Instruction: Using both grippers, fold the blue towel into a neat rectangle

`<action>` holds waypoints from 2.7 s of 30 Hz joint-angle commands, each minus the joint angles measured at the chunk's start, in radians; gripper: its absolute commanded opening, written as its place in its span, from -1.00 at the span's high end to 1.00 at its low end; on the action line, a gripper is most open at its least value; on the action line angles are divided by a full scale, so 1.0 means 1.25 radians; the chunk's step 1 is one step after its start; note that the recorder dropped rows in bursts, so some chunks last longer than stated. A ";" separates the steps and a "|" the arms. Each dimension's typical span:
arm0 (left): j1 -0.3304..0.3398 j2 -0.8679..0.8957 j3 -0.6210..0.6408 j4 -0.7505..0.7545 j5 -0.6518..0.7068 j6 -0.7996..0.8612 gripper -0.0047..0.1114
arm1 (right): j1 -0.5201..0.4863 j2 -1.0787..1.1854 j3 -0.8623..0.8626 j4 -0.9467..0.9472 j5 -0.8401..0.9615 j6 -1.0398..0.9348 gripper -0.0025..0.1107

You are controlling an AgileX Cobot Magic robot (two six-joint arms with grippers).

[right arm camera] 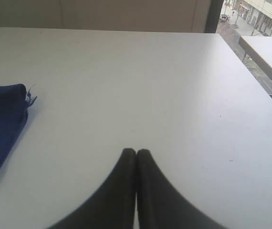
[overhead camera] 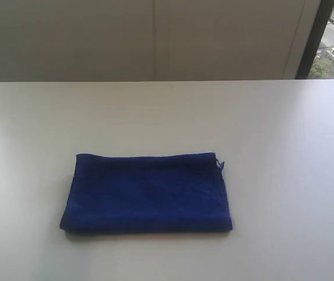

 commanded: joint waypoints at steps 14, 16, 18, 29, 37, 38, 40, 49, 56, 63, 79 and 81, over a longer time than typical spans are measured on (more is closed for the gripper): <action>0.002 -0.380 0.191 0.033 0.013 0.061 0.92 | -0.006 -0.004 0.005 -0.007 -0.013 -0.007 0.96; 0.002 -0.435 0.229 0.033 0.013 0.061 0.92 | -0.006 -0.004 0.005 -0.007 -0.013 -0.007 0.96; 0.002 -0.488 0.266 0.033 0.013 0.061 0.92 | -0.006 -0.004 0.005 -0.004 -0.013 -0.007 0.96; 0.002 -0.564 0.359 0.037 0.002 0.069 0.92 | -0.006 -0.004 0.005 -0.004 -0.013 -0.007 0.96; 0.002 -0.564 0.359 0.052 -0.054 0.100 0.92 | -0.006 -0.004 0.005 -0.004 -0.013 -0.007 0.96; 0.002 -0.564 0.359 0.054 -0.054 0.100 0.92 | -0.006 -0.004 0.005 -0.004 -0.013 -0.007 0.96; 0.002 -0.564 0.359 0.062 -0.054 0.100 0.92 | -0.006 -0.004 0.005 -0.004 -0.013 -0.007 0.96; 0.002 -0.564 0.359 0.271 -0.054 -0.157 0.92 | -0.006 -0.004 0.005 -0.004 -0.013 -0.007 0.96; 0.002 -0.564 0.359 0.278 -0.054 -0.172 0.92 | -0.006 -0.004 0.005 -0.004 -0.013 -0.007 0.96; 0.002 -0.564 0.359 0.278 -0.054 -0.148 0.92 | -0.006 -0.004 0.005 -0.004 -0.013 -0.007 0.96; 0.008 -0.564 0.359 0.278 -0.052 -0.133 0.92 | -0.006 -0.004 0.005 -0.004 -0.013 -0.007 0.96; 0.022 -0.564 0.359 0.278 -0.050 -0.133 0.92 | -0.006 -0.004 0.005 -0.004 -0.013 -0.007 0.96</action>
